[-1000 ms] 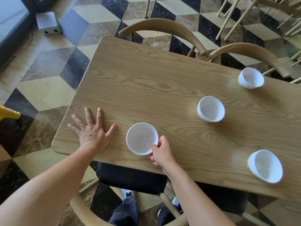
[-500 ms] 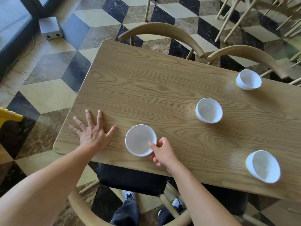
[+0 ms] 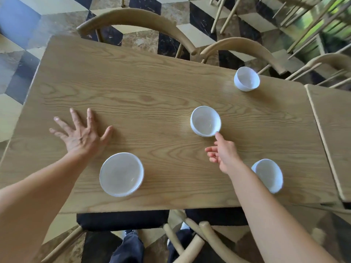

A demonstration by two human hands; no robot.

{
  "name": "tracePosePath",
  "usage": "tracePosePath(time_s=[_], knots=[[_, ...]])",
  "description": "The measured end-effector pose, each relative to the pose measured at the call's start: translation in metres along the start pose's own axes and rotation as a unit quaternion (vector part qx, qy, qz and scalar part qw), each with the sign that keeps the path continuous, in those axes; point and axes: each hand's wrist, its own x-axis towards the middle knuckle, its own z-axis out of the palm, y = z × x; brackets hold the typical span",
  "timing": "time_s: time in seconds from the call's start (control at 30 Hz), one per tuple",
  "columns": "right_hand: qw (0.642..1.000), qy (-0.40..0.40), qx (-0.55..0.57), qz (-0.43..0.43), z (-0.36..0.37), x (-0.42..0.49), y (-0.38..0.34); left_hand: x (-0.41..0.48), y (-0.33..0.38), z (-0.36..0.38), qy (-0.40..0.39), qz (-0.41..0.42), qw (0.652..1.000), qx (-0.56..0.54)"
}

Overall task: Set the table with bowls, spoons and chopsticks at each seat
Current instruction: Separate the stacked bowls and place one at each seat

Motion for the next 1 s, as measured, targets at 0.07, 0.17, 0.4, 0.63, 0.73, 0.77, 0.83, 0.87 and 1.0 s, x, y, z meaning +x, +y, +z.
tracePosePath(time_s=[0.07,0.17,0.4,0.63,0.73,0.77,0.83,0.87,1.0], knots=[[1.0,-0.005,0.007,0.011,0.0,0.007,-0.006,0.0,0.001,0.007,0.018,0.0,1.0,0.007],[1.0,-0.015,0.004,0.024,0.004,0.02,-0.011,0.0,0.0,0.01,0.036,-0.01,0.999,0.004],[0.999,-0.001,-0.019,0.029,0.017,0.05,-0.015,0.002,-0.001,0.012,0.058,-0.02,0.998,0.003],[0.999,-0.002,-0.04,0.004,0.023,0.061,-0.025,0.003,-0.001,0.012,0.057,-0.027,0.998,0.003],[0.999,-0.012,-0.036,-0.008,0.033,0.065,-0.033,0.003,-0.001,0.011,0.057,-0.029,0.998,-0.004],[0.999,-0.019,-0.038,-0.01,0.038,0.066,-0.036,0.003,0.0,0.01,0.057,-0.03,0.998,-0.006],[0.999,-0.033,-0.034,-0.015,0.051,0.067,-0.043,0.003,0.001,0.009,0.058,-0.03,0.998,-0.009],[0.999,-0.042,-0.031,-0.017,0.057,0.067,-0.046,0.002,0.002,0.008,0.058,-0.03,0.998,-0.012],[0.997,-0.065,-0.019,-0.023,0.083,0.069,-0.063,0.001,0.002,0.007,0.057,-0.034,0.998,-0.021]])
